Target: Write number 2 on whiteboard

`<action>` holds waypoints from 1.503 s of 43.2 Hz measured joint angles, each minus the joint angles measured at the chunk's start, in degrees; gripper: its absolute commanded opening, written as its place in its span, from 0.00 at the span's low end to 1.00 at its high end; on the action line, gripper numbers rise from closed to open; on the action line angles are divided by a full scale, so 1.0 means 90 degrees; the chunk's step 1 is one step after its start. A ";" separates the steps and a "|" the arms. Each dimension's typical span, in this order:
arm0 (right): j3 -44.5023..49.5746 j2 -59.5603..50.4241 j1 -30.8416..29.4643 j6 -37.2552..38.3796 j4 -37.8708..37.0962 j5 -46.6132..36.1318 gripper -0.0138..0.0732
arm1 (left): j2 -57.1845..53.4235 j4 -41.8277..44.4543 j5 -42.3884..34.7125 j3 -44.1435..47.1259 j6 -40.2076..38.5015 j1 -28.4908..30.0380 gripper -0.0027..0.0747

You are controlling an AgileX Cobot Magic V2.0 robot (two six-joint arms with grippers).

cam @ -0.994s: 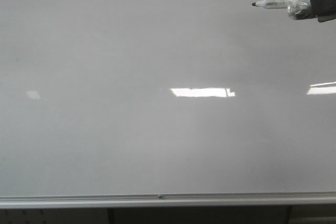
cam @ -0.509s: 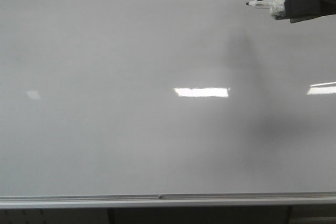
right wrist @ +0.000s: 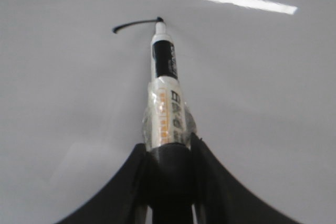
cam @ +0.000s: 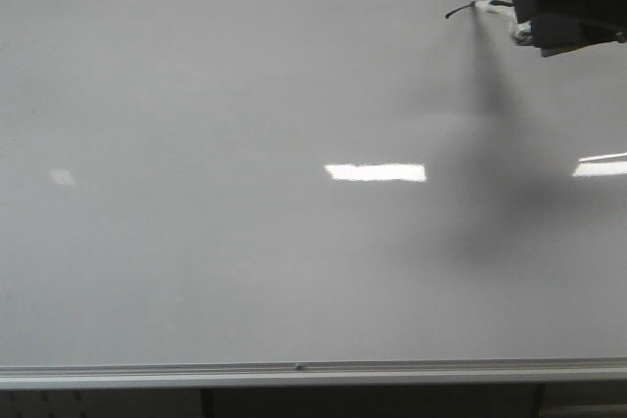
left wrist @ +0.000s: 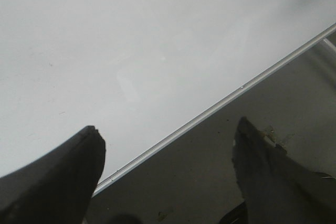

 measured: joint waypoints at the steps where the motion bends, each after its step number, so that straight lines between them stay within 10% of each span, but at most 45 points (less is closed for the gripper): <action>1: 0.0000 0.0000 -0.0060 0.0000 0.0000 0.0100 0.18 | 0.0000 0.0000 -0.0004 0.0000 0.0000 0.0000 0.68; 43: -0.0128 0.0335 -0.0517 0.0011 -0.0055 0.1891 0.18 | 0.0000 0.0000 -0.0014 0.0000 0.0000 0.0000 0.68; 65: -0.1023 -0.1685 0.0680 -0.1756 -0.0281 0.6260 0.18 | 0.0473 -0.1032 0.0006 -0.0366 0.2099 -0.1014 0.68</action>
